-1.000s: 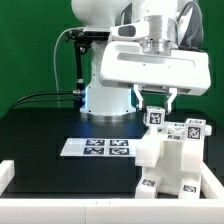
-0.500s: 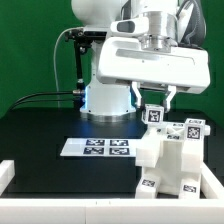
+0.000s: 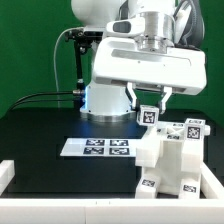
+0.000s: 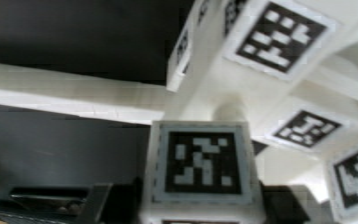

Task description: Assemble chair

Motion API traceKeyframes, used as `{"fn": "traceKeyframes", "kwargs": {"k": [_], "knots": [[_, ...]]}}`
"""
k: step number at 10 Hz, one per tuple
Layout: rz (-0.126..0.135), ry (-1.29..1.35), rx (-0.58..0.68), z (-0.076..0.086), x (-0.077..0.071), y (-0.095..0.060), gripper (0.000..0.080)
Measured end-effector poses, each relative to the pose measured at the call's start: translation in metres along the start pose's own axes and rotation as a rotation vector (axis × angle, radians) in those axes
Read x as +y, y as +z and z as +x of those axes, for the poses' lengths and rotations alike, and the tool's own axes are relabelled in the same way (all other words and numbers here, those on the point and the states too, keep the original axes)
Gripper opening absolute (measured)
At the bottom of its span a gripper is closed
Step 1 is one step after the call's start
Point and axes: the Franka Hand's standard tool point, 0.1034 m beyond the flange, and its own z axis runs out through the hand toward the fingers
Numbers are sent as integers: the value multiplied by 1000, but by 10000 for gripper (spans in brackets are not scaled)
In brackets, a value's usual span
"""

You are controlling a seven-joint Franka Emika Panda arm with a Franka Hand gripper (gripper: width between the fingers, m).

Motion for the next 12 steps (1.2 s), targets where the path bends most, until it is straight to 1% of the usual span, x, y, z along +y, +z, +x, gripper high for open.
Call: {"fn": "traceKeyframes", "kwargs": {"k": [1, 2, 5, 6, 7, 10, 12], "knots": [[-6, -4, 12, -1, 1, 1, 284], [-6, -5, 16, 0, 0, 1, 284], [7, -17, 12, 1, -10, 0, 284], [7, -16, 9, 2, -10, 1, 284], [4, -19, 14, 2, -9, 2, 284], [-6, -6, 22, 4, 0, 4, 284], [-8, 9, 12, 5, 6, 6, 284]]}}
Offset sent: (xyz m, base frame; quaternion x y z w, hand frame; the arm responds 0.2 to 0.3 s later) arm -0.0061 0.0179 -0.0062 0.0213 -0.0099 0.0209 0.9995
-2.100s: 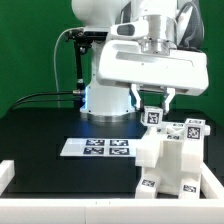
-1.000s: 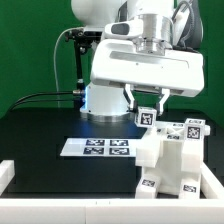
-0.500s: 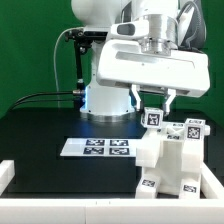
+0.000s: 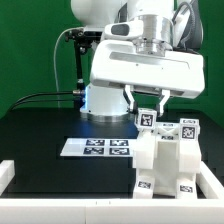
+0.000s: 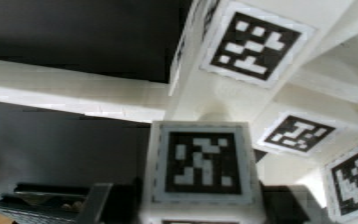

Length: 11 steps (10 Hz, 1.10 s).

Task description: Assemble chair

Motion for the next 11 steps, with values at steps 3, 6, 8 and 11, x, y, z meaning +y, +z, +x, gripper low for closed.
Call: {"fn": "traceKeyframes", "kwargs": {"k": [3, 6, 8, 11], "knots": [[3, 15, -22, 4, 4, 3, 284], [7, 11, -24, 7, 0, 4, 284], [20, 6, -28, 6, -8, 3, 284], [26, 7, -39, -2, -8, -2, 284]]}}
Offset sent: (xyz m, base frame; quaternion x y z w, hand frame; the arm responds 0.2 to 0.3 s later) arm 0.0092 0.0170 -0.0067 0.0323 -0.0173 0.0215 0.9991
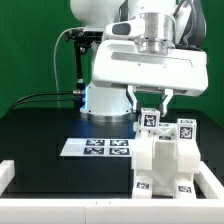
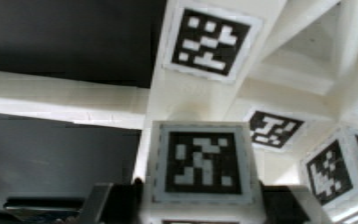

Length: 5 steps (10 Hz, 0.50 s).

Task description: Assemble chair

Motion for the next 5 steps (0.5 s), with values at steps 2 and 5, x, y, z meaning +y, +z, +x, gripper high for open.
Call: {"fn": "traceKeyframes", "kwargs": {"k": [2, 5], "knots": [[-6, -7, 12, 0, 2, 0, 284], [-21, -19, 23, 1, 3, 8, 284]]}}
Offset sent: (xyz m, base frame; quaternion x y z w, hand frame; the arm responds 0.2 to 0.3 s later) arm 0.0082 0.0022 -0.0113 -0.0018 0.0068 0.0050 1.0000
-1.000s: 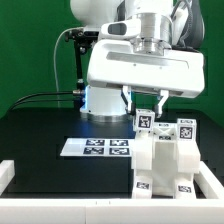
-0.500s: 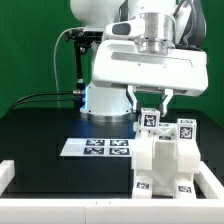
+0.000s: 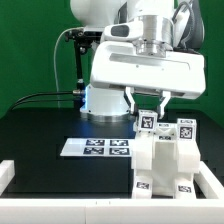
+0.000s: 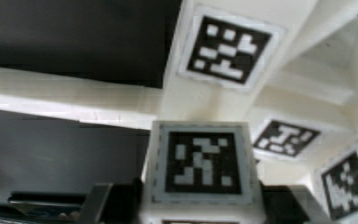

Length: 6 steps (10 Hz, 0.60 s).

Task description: Assemble chair

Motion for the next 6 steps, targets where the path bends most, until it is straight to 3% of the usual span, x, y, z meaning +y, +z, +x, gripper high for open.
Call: {"fn": "traceKeyframes", "kwargs": {"k": [6], "knots": [[-4, 4, -3, 2, 4, 2, 284]]}}
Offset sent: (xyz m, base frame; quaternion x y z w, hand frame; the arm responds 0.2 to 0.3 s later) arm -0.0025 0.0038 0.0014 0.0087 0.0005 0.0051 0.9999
